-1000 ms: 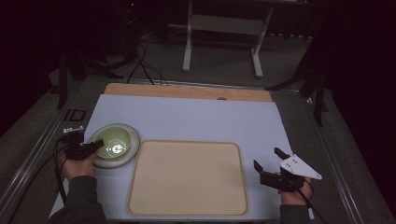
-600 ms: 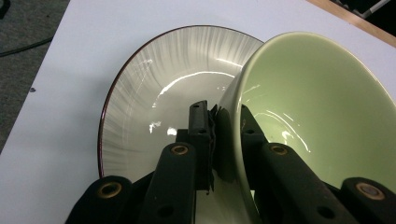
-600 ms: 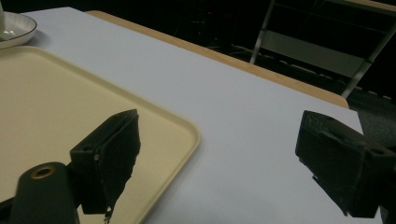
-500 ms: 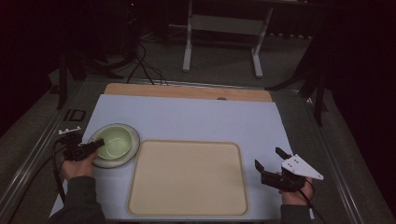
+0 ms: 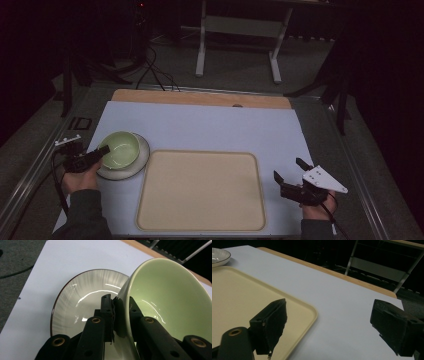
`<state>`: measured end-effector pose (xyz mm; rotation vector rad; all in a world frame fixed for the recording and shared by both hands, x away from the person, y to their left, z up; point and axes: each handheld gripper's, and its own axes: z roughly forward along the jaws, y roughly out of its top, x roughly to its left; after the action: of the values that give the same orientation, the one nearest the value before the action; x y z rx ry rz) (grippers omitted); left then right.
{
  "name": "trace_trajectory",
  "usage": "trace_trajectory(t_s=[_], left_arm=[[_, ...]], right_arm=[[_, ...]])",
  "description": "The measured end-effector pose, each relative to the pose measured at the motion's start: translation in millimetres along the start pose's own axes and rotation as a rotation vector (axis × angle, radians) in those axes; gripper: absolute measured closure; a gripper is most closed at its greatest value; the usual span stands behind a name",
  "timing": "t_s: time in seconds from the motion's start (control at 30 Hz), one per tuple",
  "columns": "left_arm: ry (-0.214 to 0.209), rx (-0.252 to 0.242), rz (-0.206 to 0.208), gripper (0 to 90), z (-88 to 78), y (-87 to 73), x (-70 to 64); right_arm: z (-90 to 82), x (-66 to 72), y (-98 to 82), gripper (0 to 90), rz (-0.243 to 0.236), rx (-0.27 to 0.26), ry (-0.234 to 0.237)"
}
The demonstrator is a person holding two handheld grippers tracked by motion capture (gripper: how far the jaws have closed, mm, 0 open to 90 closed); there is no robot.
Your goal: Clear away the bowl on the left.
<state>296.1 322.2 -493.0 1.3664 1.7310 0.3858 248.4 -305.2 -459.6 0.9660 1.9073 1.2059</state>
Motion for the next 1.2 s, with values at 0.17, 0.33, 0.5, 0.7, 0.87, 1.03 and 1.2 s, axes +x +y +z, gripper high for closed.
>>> trace_trajectory(t_s=[0.17,0.33,0.5,0.7,0.87,1.03,1.2], left_arm=[[-0.002,-0.016,0.043,81.5,-3.4,2.2,-9.4],[-0.017,-0.033,0.057,81.5,-6.4,3.5,-15.2],[-0.034,-0.047,0.057,81.5,-10.4,4.6,-18.8],[-0.049,-0.065,0.079,81.4,-15.4,7.3,-26.4],[-0.061,-0.071,0.099,81.4,-19.0,9.0,-31.2],[-0.076,-0.078,0.1,81.4,-21.4,10.1,-34.2],[-0.087,-0.082,0.109,81.4,-23.6,10.8,-39.0]], right_arm=[[-0.6,-0.5,0.0,13.4,0.001,-0.003,-0.002],[-1.5,-1.1,0.1,13.4,0.002,-0.005,-0.004],[-2.1,-1.7,0.2,13.4,0.004,-0.009,-0.005],[-2.5,-1.8,0.4,13.4,0.006,-0.011,-0.006],[-3.2,-2.2,0.5,13.4,0.006,-0.015,-0.007],[-3.4,-2.3,0.5,13.4,0.005,-0.016,-0.008],[-3.5,-2.4,0.6,13.4,0.005,-0.018,-0.007]])
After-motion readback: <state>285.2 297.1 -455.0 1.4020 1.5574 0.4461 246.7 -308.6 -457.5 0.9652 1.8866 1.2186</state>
